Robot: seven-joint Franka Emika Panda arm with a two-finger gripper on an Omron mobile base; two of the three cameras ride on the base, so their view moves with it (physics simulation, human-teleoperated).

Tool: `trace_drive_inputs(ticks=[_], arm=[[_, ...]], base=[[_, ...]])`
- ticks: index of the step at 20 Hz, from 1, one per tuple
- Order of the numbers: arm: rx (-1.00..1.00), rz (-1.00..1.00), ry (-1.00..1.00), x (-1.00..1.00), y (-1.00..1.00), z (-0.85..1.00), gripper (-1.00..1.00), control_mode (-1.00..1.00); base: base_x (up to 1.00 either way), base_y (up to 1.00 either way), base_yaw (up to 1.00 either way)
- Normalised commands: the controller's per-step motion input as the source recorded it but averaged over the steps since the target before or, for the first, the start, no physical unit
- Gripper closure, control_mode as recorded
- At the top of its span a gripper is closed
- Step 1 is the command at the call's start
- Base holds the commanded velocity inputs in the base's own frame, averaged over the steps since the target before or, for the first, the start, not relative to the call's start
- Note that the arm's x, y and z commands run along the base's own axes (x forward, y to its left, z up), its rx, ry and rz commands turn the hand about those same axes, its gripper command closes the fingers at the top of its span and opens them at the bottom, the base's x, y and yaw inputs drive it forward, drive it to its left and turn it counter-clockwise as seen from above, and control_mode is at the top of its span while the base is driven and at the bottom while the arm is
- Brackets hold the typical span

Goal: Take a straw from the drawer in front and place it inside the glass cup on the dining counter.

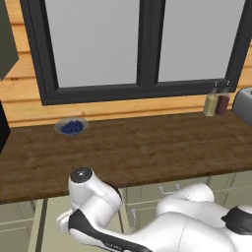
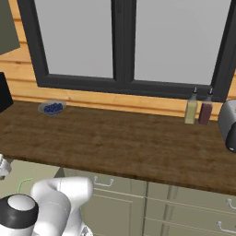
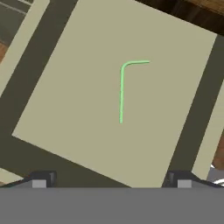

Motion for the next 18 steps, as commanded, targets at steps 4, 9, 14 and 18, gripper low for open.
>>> trace_drive_inputs(ticks=[4, 9, 14, 18], arm=[[0.00, -0.29, 0.02, 0.61, -0.18, -0.18, -1.00, -1.00], [0.00, -0.18, -0.02, 0.47, 0.00, -0.34, -1.00, -1.00], [0.00, -0.11, -0.02, 0.38, 0.00, -0.39, -1.00, -1.00], [0.00, -0.08, 0.00, 0.32, 0.02, -0.41, -1.00, -1.00]], base=[[0.00, 0.00, 0.00], [0.00, 0.00, 0.00], [0.00, 0.00, 0.00], [0.00, 0.00, 0.00]])
